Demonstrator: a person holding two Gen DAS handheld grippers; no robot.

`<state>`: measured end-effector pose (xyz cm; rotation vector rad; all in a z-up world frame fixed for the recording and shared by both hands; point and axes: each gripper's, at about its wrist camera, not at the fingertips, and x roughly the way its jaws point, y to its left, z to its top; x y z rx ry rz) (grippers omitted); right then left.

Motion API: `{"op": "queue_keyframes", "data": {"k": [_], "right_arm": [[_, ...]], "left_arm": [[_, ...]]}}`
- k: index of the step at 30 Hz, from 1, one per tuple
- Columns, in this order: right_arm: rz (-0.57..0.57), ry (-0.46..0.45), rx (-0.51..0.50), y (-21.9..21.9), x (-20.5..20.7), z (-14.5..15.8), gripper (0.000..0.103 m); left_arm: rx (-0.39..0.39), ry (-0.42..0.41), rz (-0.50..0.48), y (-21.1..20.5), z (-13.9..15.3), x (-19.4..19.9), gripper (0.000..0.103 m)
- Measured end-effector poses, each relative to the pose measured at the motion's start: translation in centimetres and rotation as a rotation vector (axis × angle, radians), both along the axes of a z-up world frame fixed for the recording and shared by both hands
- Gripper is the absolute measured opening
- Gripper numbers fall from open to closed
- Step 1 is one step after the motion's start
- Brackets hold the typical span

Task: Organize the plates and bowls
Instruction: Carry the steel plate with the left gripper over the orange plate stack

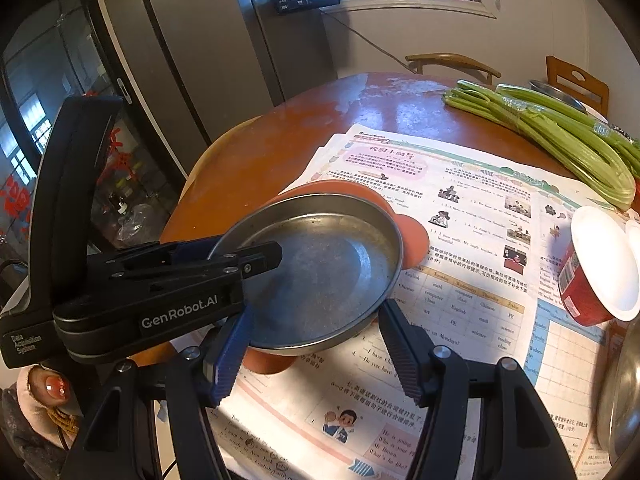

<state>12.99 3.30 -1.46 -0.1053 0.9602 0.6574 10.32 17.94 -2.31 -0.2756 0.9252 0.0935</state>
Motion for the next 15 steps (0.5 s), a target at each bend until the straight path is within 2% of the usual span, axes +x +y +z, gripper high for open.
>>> {"op": "queue_keyframes", "data": {"k": [15], "right_arm": [[-0.013,-0.007,-0.021,0.57,0.9,-1.03,0.065]], "left_arm": [[0.003,-0.003,-0.013,0.09,-0.1,0.09,0.049]]}}
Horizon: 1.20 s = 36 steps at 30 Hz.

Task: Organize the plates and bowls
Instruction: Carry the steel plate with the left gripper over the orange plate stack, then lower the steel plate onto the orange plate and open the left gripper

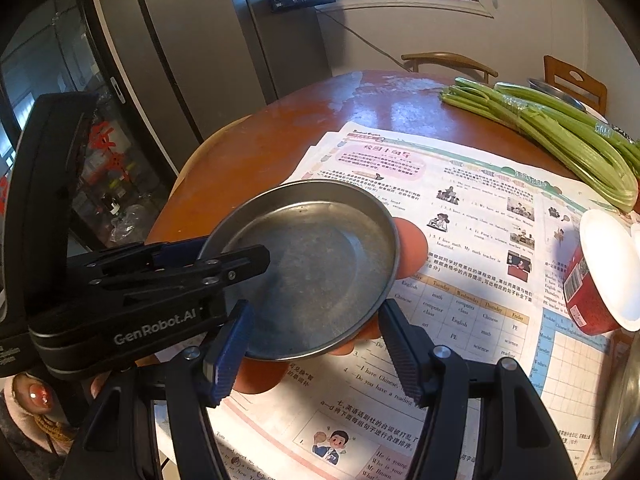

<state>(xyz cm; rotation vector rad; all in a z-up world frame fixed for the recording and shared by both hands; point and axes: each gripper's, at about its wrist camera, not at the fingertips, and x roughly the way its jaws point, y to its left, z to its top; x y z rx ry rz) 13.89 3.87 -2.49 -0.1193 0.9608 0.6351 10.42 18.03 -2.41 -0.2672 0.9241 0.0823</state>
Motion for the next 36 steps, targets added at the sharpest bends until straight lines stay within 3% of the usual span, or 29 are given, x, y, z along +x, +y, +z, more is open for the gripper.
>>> {"op": "queue_keyframes", "data": {"k": [17,36], "right_arm": [[-0.005,-0.018,0.018,-0.4,-0.1,0.4,0.065],[-0.102,-0.048,0.147,-5.9,0.2,4.0,0.065]], "left_arm": [[0.005,-0.044,0.048,1.2,1.8,-2.1,0.049],[-0.146,-0.001,0.074,2.4,0.1,-3.5,0.051]]}}
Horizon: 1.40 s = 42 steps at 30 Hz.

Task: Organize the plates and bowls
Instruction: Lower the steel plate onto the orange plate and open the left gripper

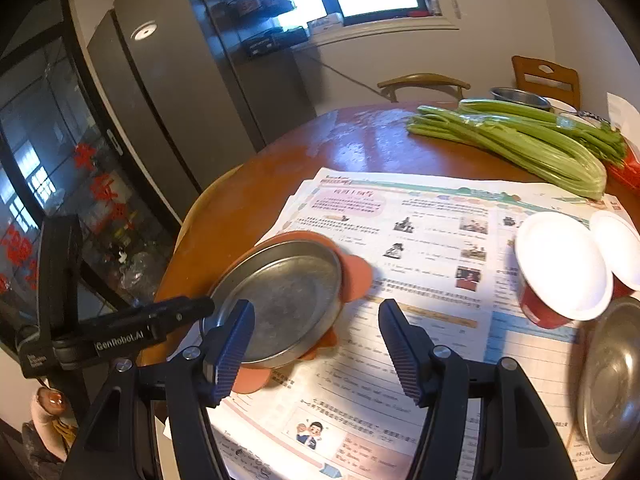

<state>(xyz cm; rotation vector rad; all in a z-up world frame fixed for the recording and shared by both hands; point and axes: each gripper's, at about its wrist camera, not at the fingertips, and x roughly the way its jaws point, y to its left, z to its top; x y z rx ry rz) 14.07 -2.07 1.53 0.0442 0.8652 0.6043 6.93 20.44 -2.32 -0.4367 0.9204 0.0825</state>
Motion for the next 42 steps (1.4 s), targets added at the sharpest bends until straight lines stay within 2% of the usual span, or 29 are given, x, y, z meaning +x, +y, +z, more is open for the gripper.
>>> {"op": "queue_keyframes", "data": {"k": [4,9,16,25,42], "right_arm": [[0.005,0.03,-0.001,-0.5,0.2,-0.6,0.065],[0.047,0.076,-0.016,0.7,-0.1,-2.0,0.065],[0.091,0.131,-0.044,2.5,0.0,-3.9,0.065],[0.111,0.134,-0.048,3.3,0.3,-4.5,0.065],[-0.013,0.105,-0.039,0.3,3.4,-4.5,0.066]], "left_arm": [[-0.013,0.019,0.009,-0.2,-0.7,0.3,0.051],[-0.009,0.049,-0.006,-0.8,-1.5,1.1,0.051],[-0.046,0.058,-0.024,-0.9,-2.3,2.1,0.054],[-0.047,0.064,-0.043,-1.2,-2.4,3.6,0.054],[0.017,0.067,-0.158,-5.8,-1.7,10.1,0.054]]}}
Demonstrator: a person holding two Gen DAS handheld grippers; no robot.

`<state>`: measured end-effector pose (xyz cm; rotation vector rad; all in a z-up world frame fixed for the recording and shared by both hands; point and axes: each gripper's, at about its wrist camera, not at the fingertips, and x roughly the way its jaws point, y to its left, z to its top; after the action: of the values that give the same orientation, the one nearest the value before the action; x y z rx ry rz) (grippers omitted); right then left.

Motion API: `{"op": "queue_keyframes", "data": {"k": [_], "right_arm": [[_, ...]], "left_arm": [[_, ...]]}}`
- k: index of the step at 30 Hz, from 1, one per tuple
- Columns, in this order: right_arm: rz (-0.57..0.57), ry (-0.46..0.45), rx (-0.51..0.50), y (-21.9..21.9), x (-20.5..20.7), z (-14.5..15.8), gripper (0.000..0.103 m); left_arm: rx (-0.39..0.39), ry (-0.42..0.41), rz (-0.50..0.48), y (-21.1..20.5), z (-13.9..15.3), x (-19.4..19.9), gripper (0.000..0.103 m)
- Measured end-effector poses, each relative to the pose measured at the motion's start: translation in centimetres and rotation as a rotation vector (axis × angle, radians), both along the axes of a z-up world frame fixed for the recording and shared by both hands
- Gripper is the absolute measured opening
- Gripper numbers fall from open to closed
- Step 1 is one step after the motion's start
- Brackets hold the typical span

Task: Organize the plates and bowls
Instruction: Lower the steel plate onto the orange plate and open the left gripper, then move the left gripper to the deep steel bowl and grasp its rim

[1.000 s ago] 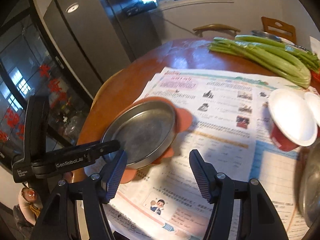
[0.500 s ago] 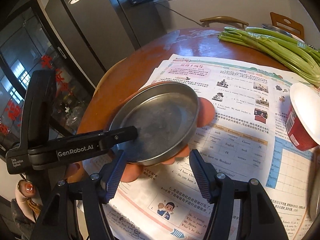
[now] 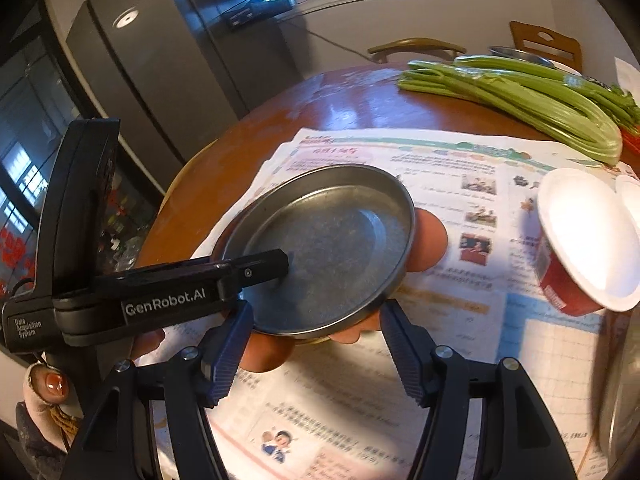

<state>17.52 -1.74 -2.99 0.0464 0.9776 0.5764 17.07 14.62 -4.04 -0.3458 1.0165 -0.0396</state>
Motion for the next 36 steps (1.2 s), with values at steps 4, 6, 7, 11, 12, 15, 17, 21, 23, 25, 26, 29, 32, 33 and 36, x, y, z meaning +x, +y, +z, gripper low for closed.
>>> {"op": "queue_keyframes", "data": {"k": [4,6,7,11,12,15,17,21,23,25,26,29,32,33,36], "right_arm": [[-0.024,-0.001,0.005,-0.9,0.8,0.0,0.067],[-0.03,-0.001,0.007,-1.1,1.1,-0.1,0.067],[-0.033,-0.001,0.008,-1.2,1.3,-0.1,0.067],[-0.038,-0.002,0.015,-1.7,1.6,-0.2,0.067],[-0.038,-0.003,0.016,-1.7,1.6,-0.3,0.067],[-0.037,-0.008,0.018,-1.9,1.6,-0.3,0.067],[-0.04,-0.014,0.019,-1.9,1.5,-0.2,0.067],[-0.062,-0.034,0.025,-2.5,1.5,0.3,0.067],[-0.071,-0.044,0.024,-2.9,1.4,0.6,0.067],[-0.075,-0.053,0.028,-3.2,1.1,0.9,0.067],[-0.075,-0.057,0.029,-3.2,1.0,1.1,0.067],[-0.079,-0.08,0.03,-3.6,0.5,1.7,0.067],[-0.084,-0.096,0.035,-4.1,0.1,2.4,0.067],[-0.086,-0.102,0.037,-4.2,0.0,2.6,0.067],[-0.091,-0.124,0.044,-4.9,-0.7,3.4,0.067]], "left_arm": [[0.011,-0.004,-0.013,-0.9,0.1,1.0,0.054],[0.022,-0.008,-0.014,-1.1,0.1,1.2,0.055],[0.026,-0.011,-0.014,-1.3,0.1,1.4,0.055],[0.034,-0.021,-0.005,-1.5,0.1,1.6,0.056],[0.033,-0.02,-0.003,-1.5,0.1,1.6,0.056],[0.024,-0.021,0.008,-1.2,0.1,1.5,0.056],[0.03,-0.031,0.026,-1.0,0.2,1.4,0.056],[0.063,-0.04,0.059,-0.7,0.4,0.8,0.056],[0.081,-0.044,0.075,-0.5,0.5,0.5,0.056],[0.09,-0.051,0.093,-0.3,0.9,0.1,0.056],[0.094,-0.056,0.098,-0.3,1.0,-0.1,0.056],[0.101,-0.077,0.11,-0.2,1.8,-1.1,0.056],[0.111,-0.102,0.123,-0.5,2.8,-2.1,0.056],[0.115,-0.111,0.125,-0.6,3.1,-2.4,0.056],[0.118,-0.138,0.132,-1.3,4.2,-3.5,0.056]]}}
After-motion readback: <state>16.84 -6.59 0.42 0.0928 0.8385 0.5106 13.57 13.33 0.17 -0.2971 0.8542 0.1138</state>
